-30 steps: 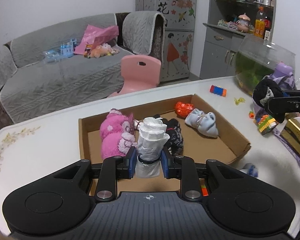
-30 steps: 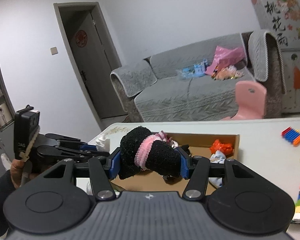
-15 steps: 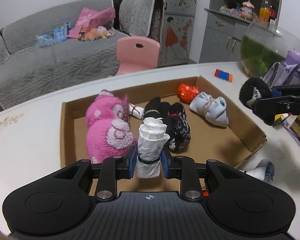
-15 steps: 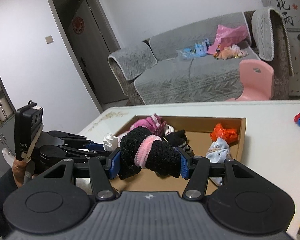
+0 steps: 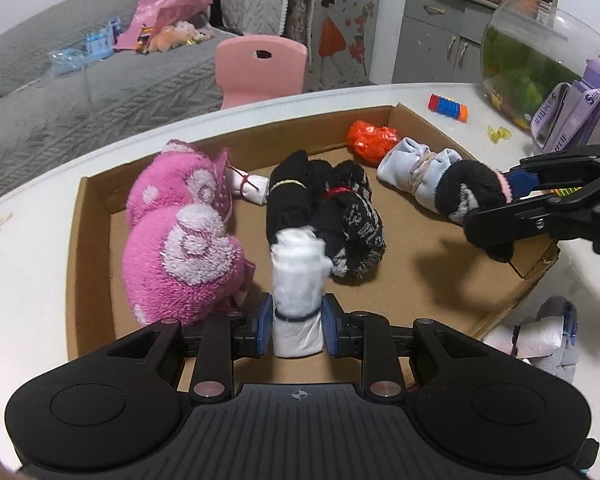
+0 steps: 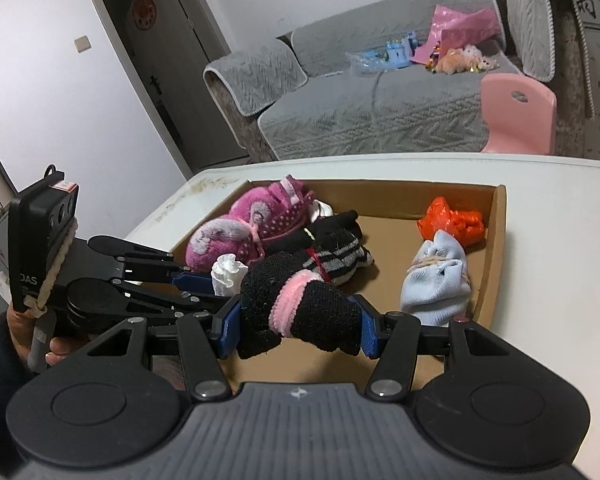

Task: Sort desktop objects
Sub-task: 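Lower both socks into the box and open both grippers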

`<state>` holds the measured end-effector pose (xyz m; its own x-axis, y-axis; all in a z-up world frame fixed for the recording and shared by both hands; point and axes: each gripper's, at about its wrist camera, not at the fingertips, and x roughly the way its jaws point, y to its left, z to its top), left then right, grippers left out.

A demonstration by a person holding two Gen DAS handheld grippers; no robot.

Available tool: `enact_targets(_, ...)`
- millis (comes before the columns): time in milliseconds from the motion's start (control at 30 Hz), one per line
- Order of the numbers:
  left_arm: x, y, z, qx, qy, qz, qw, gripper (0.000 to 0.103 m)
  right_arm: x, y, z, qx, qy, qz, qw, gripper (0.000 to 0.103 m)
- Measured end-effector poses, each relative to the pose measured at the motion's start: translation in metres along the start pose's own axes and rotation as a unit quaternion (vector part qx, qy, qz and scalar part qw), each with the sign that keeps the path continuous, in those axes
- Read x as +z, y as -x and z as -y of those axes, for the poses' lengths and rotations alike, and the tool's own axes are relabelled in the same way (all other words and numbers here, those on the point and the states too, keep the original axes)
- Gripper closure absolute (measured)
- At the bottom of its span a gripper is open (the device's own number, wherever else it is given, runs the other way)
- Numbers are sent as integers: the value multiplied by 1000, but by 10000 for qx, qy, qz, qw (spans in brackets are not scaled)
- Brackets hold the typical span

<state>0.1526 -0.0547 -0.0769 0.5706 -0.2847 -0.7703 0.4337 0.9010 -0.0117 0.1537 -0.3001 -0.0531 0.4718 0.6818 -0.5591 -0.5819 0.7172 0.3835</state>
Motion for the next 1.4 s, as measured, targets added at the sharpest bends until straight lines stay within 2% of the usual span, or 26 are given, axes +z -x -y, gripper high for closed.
enact_targets(267, 6, -11, 0, 32, 88, -112, 9999, 69, -2, -20, 1, -299, 184, -284, 9990, 51)
enact_targets(467, 8, -17, 2, 101, 73, -168, 9998, 67, -4, -39, -10, -717, 596, -552, 9941, 50)
enact_targets(633, 8, -18, 1, 93, 111, -177, 9997, 65, -8, -43, -11, -787, 683, -615, 9927, 50)
enact_targets(700, 7, -18, 2, 149, 87, -174, 9997, 58, -9, -44, -11, -835, 702, -631, 9920, 49)
enact_targets(800, 5, -19, 4, 171, 67, -166, 9997, 39, -9, -45, -12, -912, 744, -671, 9908, 48)
enact_targets(1000, 3, -20, 2, 118, 135, -263, 9995, 18, -10, -43, -13, -949, 841, -575, 9903, 40)
enact_targets(1233, 1, -5, 0, 64, 245, -214, 9995, 16, -5, -25, -16, -977, 809, -348, 9913, 35)
enact_targets(1400, -4, 26, -1, 74, 270, 9, 9996, 8, -2, 7, -26, -977, 822, -31, 9918, 34)
